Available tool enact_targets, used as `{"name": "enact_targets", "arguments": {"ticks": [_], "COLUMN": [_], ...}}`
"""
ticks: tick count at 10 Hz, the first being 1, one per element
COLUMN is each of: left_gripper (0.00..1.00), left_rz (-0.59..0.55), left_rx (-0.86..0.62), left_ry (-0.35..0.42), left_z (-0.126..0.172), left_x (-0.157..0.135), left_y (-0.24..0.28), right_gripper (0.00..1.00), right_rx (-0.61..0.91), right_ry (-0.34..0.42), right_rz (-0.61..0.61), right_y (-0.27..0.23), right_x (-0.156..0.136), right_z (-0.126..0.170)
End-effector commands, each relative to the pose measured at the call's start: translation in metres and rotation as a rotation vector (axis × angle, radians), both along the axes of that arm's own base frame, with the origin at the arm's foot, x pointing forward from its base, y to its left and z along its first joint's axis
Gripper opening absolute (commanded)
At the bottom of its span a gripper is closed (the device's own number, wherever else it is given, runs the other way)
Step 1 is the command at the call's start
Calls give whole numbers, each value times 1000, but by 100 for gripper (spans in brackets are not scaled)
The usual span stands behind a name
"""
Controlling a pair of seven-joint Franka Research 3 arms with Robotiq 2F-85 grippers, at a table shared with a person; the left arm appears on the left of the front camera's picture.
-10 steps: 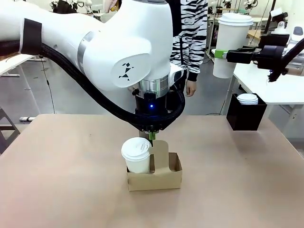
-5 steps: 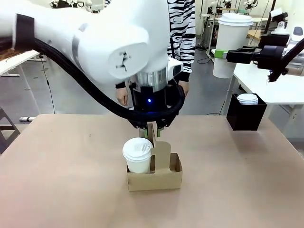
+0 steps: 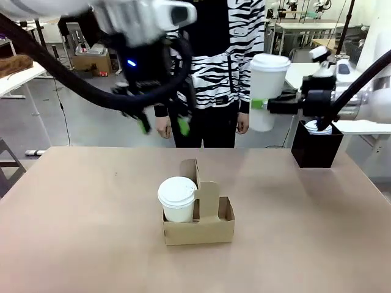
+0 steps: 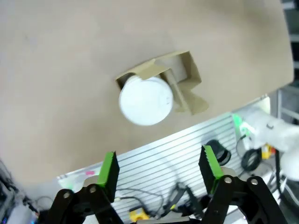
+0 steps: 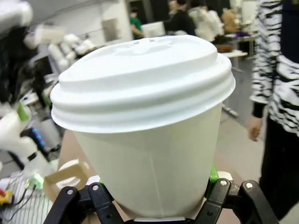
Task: Pour a drink into a cup and package it in a carrier.
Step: Insert the held 600 ml Paper Cup into the Cup Carrier.
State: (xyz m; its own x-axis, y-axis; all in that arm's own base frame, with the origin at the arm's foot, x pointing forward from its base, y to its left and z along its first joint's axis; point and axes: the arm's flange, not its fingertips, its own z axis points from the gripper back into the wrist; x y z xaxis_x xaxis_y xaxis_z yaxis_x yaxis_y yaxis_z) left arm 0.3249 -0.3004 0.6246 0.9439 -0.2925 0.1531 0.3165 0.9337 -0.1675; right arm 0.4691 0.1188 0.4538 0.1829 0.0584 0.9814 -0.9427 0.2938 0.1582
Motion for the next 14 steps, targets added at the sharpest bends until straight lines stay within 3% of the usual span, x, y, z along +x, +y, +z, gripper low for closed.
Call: {"name": "enact_targets", "arguments": {"ticks": [1,3,4,6,7,8,9,11,12,13,14], "left_gripper": [100,100,100,100,100,100,100,100,100,100,100], "left_rz": [-182,-290,-283,-460,-515,-561,-460,-491,-500,-560,-637], "left_rx": [-60,-89,-73,-122,-163,-179,-157,-106,-124,-77,-80], "left_ry": [32,-28,-131,-257,-274,-301,-245,-271,-266,-331,-341], "left_z": [-7,-17,-29,-65,-76,-84,-86,-76,-87,-96,-109], "left_x": [18,37,49,54,54,55,62,62,61,59,59], "left_y": [72,140,167,201,204,202,198,208,201,213,233], "right_gripper": [81,81,81,81,81,81,81,81,81,81,81], "right_rx": [-5,3,23,59,35,32,32,32,34,90,138], "right_ry": [-51,-115,-132,-182,-171,-139,-139,-139,-147,-105,-76], "right_rz": [165,328,399,423,375,413,413,413,415,477,528], "right_y": [10,27,34,49,51,48,48,48,49,60,72], "right_x": [-6,-27,-35,-46,-45,-47,-47,-47,-48,-43,-37], "right_z": [-13,-39,-53,-75,-78,-68,-68,-68,-77,-81,-85]}}
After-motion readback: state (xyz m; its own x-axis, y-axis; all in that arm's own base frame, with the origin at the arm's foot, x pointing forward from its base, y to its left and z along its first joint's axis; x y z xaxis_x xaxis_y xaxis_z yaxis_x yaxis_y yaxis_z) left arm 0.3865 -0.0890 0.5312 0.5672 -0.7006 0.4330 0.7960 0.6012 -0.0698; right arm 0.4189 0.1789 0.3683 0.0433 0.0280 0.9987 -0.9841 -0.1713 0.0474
